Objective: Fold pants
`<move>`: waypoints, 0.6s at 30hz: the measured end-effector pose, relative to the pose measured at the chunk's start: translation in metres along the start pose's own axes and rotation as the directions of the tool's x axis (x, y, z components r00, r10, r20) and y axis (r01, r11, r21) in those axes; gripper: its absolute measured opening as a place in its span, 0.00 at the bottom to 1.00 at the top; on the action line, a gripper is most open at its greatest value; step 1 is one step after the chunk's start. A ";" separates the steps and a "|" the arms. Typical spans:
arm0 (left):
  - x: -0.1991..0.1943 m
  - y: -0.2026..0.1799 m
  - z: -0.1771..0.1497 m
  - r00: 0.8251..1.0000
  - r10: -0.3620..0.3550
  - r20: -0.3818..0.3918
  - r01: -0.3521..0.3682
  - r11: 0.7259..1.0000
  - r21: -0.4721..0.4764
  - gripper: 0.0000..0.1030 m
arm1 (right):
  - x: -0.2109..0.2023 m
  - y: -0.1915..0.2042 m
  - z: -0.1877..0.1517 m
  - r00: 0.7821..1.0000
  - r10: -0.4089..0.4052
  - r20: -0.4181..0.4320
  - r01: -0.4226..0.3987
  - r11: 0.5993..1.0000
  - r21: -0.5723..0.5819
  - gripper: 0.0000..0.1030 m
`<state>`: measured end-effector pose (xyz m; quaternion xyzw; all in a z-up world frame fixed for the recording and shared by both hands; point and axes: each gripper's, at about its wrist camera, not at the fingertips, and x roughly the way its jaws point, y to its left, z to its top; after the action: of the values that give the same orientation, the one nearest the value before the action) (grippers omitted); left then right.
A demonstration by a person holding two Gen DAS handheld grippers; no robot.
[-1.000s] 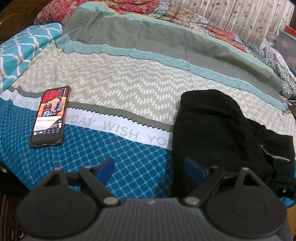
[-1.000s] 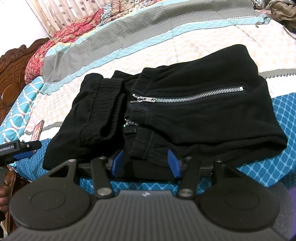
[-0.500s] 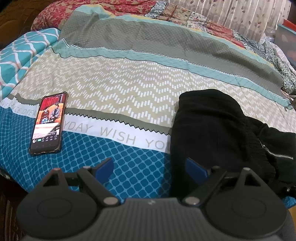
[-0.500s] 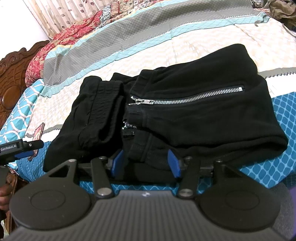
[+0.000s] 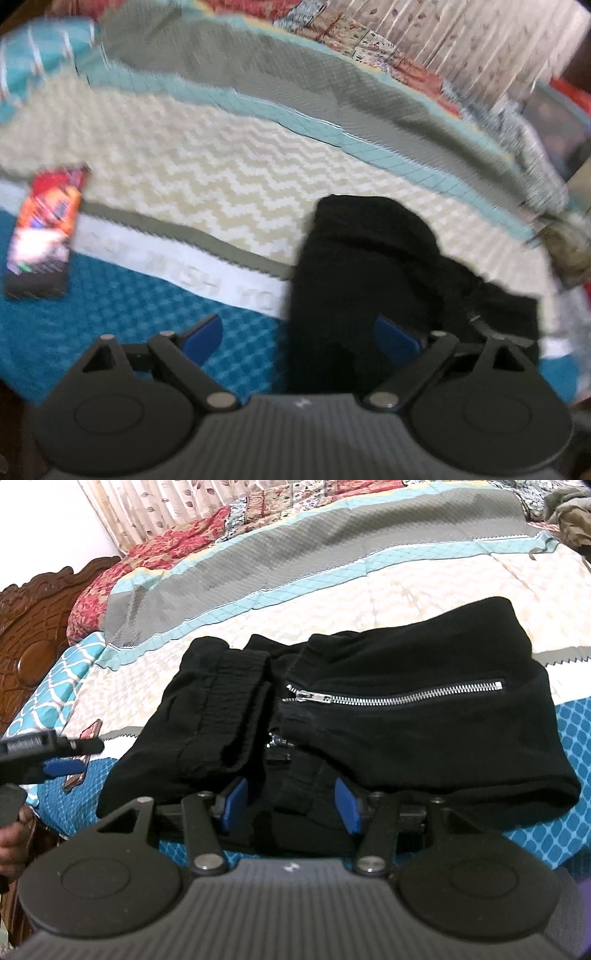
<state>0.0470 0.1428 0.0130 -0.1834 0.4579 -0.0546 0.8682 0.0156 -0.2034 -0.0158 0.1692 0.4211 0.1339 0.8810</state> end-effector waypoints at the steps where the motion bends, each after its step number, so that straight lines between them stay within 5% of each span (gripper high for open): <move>1: 0.005 0.006 0.002 0.999 -0.038 -0.019 0.037 0.998 -0.044 0.91 | 0.001 0.000 0.000 1.000 -0.001 -0.001 0.001 1.000 0.003 0.54; 7: 0.035 0.020 0.005 0.972 -0.226 -0.068 0.210 0.958 -0.196 0.86 | 0.001 0.004 0.001 1.000 -0.007 0.000 0.007 1.000 -0.003 0.54; 8: 0.040 0.018 0.005 0.968 -0.238 -0.082 0.218 0.956 -0.198 0.83 | 0.001 0.006 0.003 1.000 -0.005 0.003 0.005 1.000 -0.009 0.54; 9: 0.046 0.014 0.002 0.964 -0.243 -0.107 0.220 0.957 -0.190 0.67 | 0.002 0.008 0.004 1.000 -0.003 0.006 0.003 1.000 -0.012 0.54; 10: 0.053 0.008 0.000 0.962 -0.235 -0.139 0.210 0.963 -0.170 0.43 | 0.002 0.010 0.006 1.000 0.001 0.008 -0.001 1.000 -0.013 0.54; 12: 0.059 -0.005 -0.007 0.977 -0.156 -0.145 0.144 0.986 -0.089 0.27 | 0.002 0.014 0.012 1.000 0.016 0.014 -0.016 1.000 -0.010 0.54; 18: 0.028 -0.048 -0.024 0.995 -0.094 0.011 0.092 0.987 0.135 0.19 | 0.009 0.031 0.046 0.995 0.095 0.021 -0.095 0.995 -0.015 0.54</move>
<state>0.0472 0.0845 -0.0027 -0.1463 0.4364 -0.1241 0.8791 0.0543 -0.1807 0.0182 0.1845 0.4020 0.1768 0.8793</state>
